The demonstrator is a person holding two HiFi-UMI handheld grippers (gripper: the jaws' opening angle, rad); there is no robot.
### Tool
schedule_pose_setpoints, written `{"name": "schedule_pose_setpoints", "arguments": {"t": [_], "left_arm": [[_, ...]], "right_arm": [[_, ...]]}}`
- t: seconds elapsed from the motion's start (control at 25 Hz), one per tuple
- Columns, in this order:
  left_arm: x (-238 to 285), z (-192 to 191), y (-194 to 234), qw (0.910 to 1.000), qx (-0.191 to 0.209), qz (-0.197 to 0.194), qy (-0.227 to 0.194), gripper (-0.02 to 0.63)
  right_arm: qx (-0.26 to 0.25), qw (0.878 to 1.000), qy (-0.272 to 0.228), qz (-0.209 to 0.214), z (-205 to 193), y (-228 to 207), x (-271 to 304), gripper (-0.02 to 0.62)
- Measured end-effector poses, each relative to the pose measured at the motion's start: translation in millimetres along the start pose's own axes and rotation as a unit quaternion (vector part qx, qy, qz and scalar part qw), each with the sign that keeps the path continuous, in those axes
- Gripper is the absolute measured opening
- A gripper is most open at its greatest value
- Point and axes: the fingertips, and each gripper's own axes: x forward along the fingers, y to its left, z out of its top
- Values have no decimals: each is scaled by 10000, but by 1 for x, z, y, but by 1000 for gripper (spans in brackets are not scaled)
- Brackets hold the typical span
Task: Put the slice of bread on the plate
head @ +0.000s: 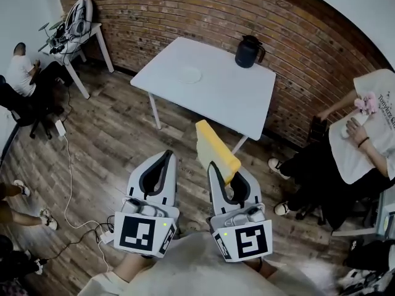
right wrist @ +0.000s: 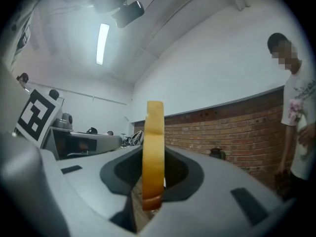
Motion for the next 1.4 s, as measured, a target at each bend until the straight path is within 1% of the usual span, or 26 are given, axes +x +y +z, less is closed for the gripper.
{"name": "schedule_pose_setpoints", "arguments": {"t": [0.24, 0.4, 0.6, 0.8, 1.0, 1.12, 1.24, 1.4], "left_arm": [[3, -1, 2, 9996, 9, 278, -29, 11], [10, -6, -2, 9990, 9, 439, -8, 11], [17, -8, -5, 9991, 65, 421, -11, 11], [34, -13, 4, 9991, 51, 412, -62, 11], [63, -14, 22, 9994, -7, 317, -143, 11], [82, -22, 37, 9996, 6, 255, -154, 11], [112, -33, 58, 9996, -12, 217, -161, 11], [163, -41, 97, 9997, -137, 169, -83, 11]], "right_arm": [[-56, 9999, -63, 61, 0, -19, -6, 94], [-49, 9999, -44, 135, -6, -35, -7, 92], [-25, 9999, -45, 111, -11, -46, -5, 92], [-127, 9998, -82, 129, -13, -53, 10, 92], [-242, 9996, -120, 9, -12, -64, 38, 92], [-244, 9996, -123, -69, -22, -70, 59, 92], [-226, 9995, -134, -182, -35, -82, 94, 92], [-251, 9994, -49, -246, -44, -99, 154, 92]]}}
